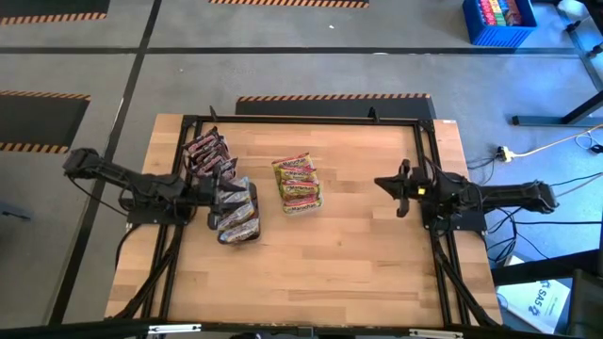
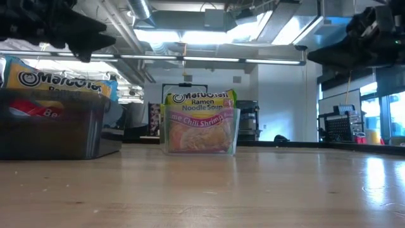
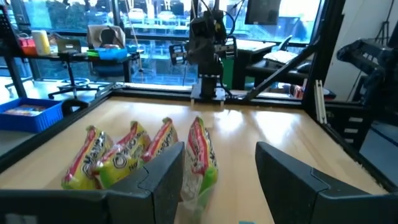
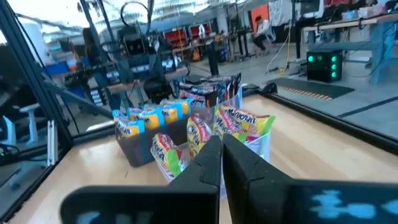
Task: Sort Maruchan noodles
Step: Return to Home Position
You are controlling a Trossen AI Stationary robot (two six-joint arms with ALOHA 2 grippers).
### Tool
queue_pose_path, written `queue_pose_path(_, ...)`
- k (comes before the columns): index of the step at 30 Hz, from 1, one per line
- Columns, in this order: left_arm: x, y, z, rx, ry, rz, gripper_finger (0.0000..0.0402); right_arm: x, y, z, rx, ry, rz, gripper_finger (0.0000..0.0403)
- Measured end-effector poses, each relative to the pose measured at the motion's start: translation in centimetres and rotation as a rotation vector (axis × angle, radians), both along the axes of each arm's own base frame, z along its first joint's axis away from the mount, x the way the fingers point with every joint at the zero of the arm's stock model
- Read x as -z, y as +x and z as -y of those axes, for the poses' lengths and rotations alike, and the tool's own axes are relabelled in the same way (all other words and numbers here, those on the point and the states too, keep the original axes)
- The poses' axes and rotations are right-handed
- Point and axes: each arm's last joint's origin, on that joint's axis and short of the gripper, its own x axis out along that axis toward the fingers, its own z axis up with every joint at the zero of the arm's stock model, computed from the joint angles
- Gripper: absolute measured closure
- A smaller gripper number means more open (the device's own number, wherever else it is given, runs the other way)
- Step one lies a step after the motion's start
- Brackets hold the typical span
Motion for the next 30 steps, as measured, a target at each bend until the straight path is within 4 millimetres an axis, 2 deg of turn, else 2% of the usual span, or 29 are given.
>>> queue_pose_path(4,0.9,-0.8,-0.2,-0.001,-0.032,0.04,0.0211,1.0,-0.5,-0.1,-0.011,0.051,-0.017,0.04)
queue_pose_path(9,2.9,-1.8,-0.7,-0.059,-0.04,0.08,0.0211,0.9,-0.8,-0.1,-0.024,0.046,-0.003,0.04)
queue_pose_path(15,2.7,-3.0,-1.1,-0.113,-0.015,0.113,0.0211,1.1,-0.9,-0.3,-0.105,0.052,-0.019,0.04)
queue_pose_path(24,3.0,-3.0,-1.4,-0.202,0.029,0.078,0.0211,1.4,-1.0,-0.3,-0.112,0.068,-0.048,0.04)
queue_pose_path(30,3.0,-3.0,-1.4,-0.202,0.03,0.075,0.0211,1.5,-0.9,-0.4,-0.122,0.039,-0.061,0.04)
